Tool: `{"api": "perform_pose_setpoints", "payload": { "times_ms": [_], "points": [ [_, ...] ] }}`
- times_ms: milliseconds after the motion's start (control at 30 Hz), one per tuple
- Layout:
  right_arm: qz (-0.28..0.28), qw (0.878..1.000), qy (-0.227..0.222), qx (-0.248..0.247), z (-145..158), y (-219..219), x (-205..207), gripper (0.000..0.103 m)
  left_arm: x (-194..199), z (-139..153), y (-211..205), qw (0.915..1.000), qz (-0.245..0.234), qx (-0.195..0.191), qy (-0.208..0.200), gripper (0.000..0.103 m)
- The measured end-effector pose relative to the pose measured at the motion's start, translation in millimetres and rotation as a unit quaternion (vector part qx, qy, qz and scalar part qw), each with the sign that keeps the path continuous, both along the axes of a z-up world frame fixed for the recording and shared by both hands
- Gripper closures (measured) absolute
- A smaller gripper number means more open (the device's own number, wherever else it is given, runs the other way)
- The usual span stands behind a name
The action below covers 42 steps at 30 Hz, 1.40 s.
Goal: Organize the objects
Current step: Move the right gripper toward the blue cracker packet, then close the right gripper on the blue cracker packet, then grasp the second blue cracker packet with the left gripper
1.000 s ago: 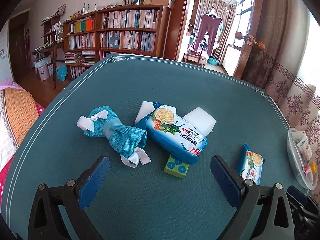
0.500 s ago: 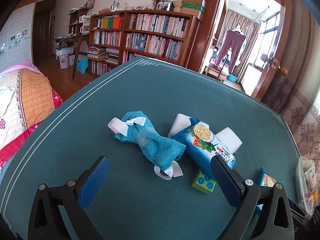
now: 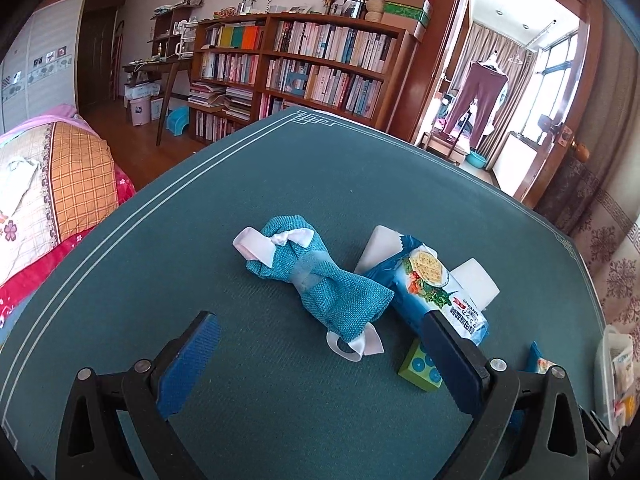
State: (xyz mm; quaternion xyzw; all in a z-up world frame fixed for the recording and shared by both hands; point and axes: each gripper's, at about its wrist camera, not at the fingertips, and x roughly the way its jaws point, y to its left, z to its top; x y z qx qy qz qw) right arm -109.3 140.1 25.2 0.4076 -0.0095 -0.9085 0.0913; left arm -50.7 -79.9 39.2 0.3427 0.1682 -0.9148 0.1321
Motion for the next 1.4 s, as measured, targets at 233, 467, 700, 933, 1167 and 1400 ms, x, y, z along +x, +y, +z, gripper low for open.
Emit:
{"api": "perform_pose_setpoints", "payload": {
  "times_ms": [233, 467, 700, 933, 1167, 1400],
  "points": [
    [-0.006, 1.000, 0.008, 0.010, -2, 16, 12, 0.052, -3, -2, 15, 0.9990, -0.042, -0.014, -0.004, 0.001],
    [-0.009, 1.000, 0.009, 0.005, -1, 31, 22, 0.057, -7, -6, 23, 0.9976, -0.067, -0.015, -0.011, 0.001],
    [0.000, 1.000, 0.009, 0.004, -3, 32, 20, 0.056, -9, -11, 31, 0.9964, -0.081, -0.017, -0.018, 0.001],
    [0.005, 1.000, 0.007, -0.009, -3, 35, 21, 0.051, -15, -6, 37, 0.9959, -0.084, -0.007, -0.033, 0.001],
    [0.006, 1.000, 0.007, -0.022, -3, 37, 21, 0.051, -37, 2, 40, 0.9950, -0.069, 0.043, -0.057, 0.001],
    [0.006, 0.999, 0.007, -0.032, -4, 40, 23, 0.051, -62, 0, 45, 0.9960, -0.025, 0.049, -0.070, 0.001]
  ]
}}
